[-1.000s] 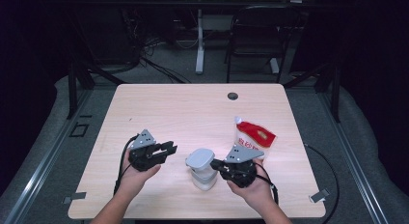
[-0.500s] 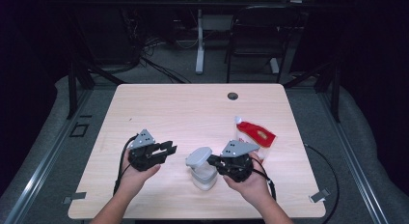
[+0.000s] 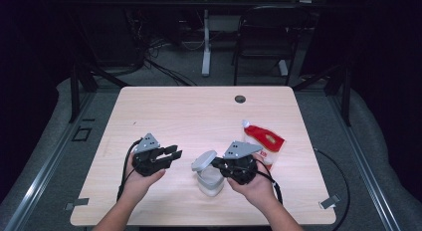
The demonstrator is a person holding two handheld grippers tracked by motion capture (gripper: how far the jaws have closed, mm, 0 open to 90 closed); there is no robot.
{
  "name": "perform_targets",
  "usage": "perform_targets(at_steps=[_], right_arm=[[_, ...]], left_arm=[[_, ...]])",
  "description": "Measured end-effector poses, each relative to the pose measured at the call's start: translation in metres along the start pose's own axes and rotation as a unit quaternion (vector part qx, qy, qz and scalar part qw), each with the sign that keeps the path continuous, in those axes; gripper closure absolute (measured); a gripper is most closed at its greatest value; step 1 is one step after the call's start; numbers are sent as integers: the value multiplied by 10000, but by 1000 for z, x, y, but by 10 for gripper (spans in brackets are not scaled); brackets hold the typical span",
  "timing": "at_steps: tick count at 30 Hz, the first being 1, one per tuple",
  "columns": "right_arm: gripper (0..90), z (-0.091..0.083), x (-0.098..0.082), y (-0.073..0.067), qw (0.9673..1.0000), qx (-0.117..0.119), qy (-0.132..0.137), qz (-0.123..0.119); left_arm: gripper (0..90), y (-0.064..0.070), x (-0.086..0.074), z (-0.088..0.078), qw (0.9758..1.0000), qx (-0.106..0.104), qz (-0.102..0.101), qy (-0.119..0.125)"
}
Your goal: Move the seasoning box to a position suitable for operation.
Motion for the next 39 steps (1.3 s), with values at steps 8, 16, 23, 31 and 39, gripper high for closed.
perform_targets(at_steps=[8, 16, 23, 31, 39], right_arm=[[867, 3, 7, 0, 10000, -25, -35, -73], [851, 7, 14, 0, 9999, -12, -34, -103], [848, 11, 21, 1, 10000, 16, 3, -85], [825, 12, 26, -1, 9999, -27, 109, -89], [796, -2, 24, 2, 9997, -139, 152, -161]], left_arm=[[674, -3, 0, -1, 10000, 54, -25, -4], [652, -5, 0, -2, 9999, 98, -71, 14], [646, -8, 0, -4, 9998, 148, -127, 59], [643, -10, -1, -5, 9998, 150, -151, 66], [642, -11, -1, -6, 9996, 167, -187, 87]])
Point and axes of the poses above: each handheld gripper's, and its own axes: z roughly forward along the jaws, x roughly out of its top, y roughly to its right, the point moved 4 cm from there along z, roughly forward along the jaws, and after that the axes turned 7 degrees about -y, right-handed, at the moved point
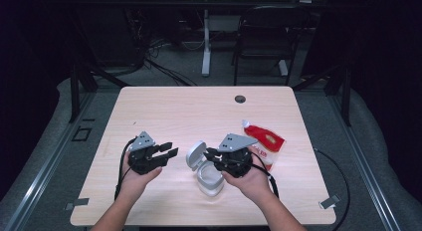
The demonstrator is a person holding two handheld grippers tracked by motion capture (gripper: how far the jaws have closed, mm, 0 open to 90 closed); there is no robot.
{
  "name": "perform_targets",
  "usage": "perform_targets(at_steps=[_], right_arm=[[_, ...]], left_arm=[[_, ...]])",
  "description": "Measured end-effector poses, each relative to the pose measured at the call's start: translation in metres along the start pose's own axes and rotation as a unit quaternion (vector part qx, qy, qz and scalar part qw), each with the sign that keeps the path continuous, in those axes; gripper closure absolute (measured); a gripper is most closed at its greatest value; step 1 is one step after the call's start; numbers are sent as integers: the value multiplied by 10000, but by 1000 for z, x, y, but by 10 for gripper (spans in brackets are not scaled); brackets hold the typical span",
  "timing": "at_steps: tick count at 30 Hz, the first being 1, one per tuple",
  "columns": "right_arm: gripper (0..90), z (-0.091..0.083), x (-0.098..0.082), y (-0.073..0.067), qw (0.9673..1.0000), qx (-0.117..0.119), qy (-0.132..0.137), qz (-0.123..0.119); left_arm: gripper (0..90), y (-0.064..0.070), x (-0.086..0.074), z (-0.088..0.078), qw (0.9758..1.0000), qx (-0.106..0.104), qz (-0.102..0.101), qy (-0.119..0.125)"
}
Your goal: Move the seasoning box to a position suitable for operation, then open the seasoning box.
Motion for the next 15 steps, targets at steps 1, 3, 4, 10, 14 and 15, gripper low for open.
perform_targets(at_steps=[1, 3, 4, 10, 14, 15], right_arm=[[792, -3, 0, 1, 10000, -15, 11, -1], [778, -7, -2, 3, 10000, -18, 40, -5], [773, -10, -3, 4, 10000, -51, 68, 13], [733, -22, -9, 11, 9998, -131, 113, 79], [715, -31, -16, 15, 9996, -172, 176, 139], [714, -33, -18, 16, 9995, -206, 188, 150]], left_arm=[[642, 0, 0, 0, 10000, 4, -2, 2], [641, 0, 0, 0, 10000, 13, -7, -2], [640, 0, 0, 0, 10000, 13, -10, 0], [639, 0, -1, 1, 10000, 17, -16, -6], [638, -1, -1, -1, 10000, 21, -31, 9], [639, -1, -1, -1, 10000, 27, -31, 11]])
Point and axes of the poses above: each handheld gripper's, and its own axes: z roughly forward along the jaws, x roughly out of its top, y roughly to its right, the point moved 4 cm from there along z, roughly forward along the jaws, and after that the axes turned 7 degrees about -y, right-handed, at the moved point
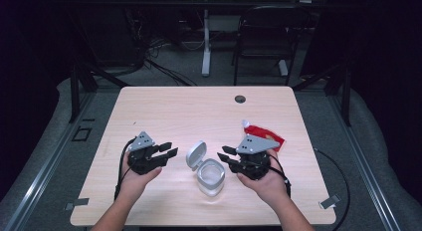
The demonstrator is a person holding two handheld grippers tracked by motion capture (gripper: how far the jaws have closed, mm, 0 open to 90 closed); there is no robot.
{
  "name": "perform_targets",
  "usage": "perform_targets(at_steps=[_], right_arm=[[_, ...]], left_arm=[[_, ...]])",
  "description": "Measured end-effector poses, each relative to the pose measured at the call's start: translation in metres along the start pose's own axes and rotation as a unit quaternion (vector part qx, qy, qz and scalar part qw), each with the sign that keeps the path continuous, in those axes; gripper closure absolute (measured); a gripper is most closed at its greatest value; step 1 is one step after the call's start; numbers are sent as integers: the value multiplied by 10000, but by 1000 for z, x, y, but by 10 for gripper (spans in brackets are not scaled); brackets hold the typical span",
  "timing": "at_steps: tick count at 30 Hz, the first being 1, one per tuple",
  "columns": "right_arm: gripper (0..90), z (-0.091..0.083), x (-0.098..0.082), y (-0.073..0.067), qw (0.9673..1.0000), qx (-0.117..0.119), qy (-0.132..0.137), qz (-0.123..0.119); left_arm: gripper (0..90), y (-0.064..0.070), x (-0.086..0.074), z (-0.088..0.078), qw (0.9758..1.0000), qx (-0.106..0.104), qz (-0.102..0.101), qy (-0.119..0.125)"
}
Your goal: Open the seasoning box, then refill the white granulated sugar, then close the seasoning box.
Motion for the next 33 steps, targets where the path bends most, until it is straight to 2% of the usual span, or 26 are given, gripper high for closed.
perform_targets(at_steps=[14, 28, 33], right_arm=[[687, -21, -34, 20, 9995, -142, 6, 282], [659, -48, -55, 38, 9977, -359, 99, 564], [646, -57, -63, 45, 9968, -483, 47, 635]], left_arm=[[636, 0, -1, 2, 10000, 7, -28, -23], [627, 0, -2, 4, 10000, 28, -63, -28], [625, -1, -2, 4, 10000, 34, -76, -25]])
Point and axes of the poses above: each handheld gripper's, and its own axes: z roughly forward along the jaws, x roughly out of its top, y roughly to its right, the point moved 4 cm from there along z, roughly forward along the jaws, and after that the axes turned 7 degrees about -y, right-handed, at the moved point
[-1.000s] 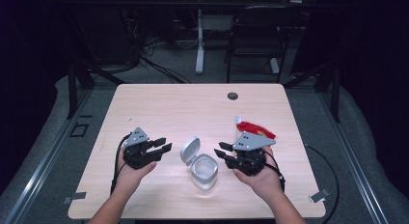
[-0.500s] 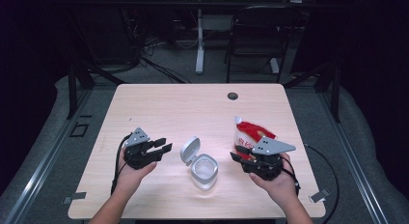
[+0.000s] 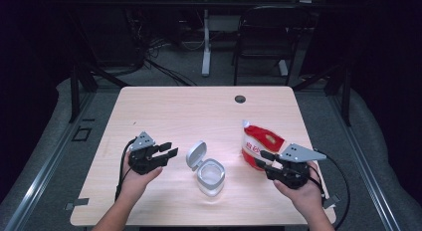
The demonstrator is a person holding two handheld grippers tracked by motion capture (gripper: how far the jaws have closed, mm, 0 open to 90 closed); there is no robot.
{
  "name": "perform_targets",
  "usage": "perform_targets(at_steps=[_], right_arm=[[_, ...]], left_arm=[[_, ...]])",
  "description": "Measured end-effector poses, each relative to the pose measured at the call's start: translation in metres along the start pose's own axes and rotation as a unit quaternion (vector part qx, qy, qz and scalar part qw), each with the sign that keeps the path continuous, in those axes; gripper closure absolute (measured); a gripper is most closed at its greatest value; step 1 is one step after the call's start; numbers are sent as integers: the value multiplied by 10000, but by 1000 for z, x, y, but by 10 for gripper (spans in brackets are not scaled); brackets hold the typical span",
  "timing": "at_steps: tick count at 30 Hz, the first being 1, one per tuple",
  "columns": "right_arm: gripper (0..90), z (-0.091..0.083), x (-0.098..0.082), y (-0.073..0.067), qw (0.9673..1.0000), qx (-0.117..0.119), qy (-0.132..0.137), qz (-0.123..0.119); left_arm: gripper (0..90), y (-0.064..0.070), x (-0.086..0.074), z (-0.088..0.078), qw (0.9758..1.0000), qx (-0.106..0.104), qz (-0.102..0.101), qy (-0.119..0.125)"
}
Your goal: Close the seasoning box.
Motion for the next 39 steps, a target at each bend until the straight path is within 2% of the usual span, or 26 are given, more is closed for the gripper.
perform_targets(at_steps=[5, 12, 20, 31, 39], right_arm=[[633, -7, -8, 7, 9999, -112, -57, 64], [598, -19, -20, 22, 9990, -386, -113, 174], [571, -30, -23, 35, 9977, -600, -24, 300], [522, -29, -23, 46, 9957, -838, 52, 383], [485, -20, -23, 52, 9957, -809, 68, 448]], left_arm=[[624, 0, 0, 0, 10000, 5, -1, -6], [624, 0, -1, 1, 10000, 1, -6, -14], [623, 1, -1, 2, 10000, 5, 25, -25], [623, 2, -1, 2, 10000, -14, 8, -31], [623, 1, -1, 2, 10000, -7, 10, -31]])
Point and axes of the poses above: each handheld gripper's, and its own axes: z roughly forward along the jaws, x roughly out of its top, y roughly to its right, the point moved 4 cm from there along z, roughly forward along the jaws, and after that the axes turned 7 degrees about -y, right-handed, at the moved point
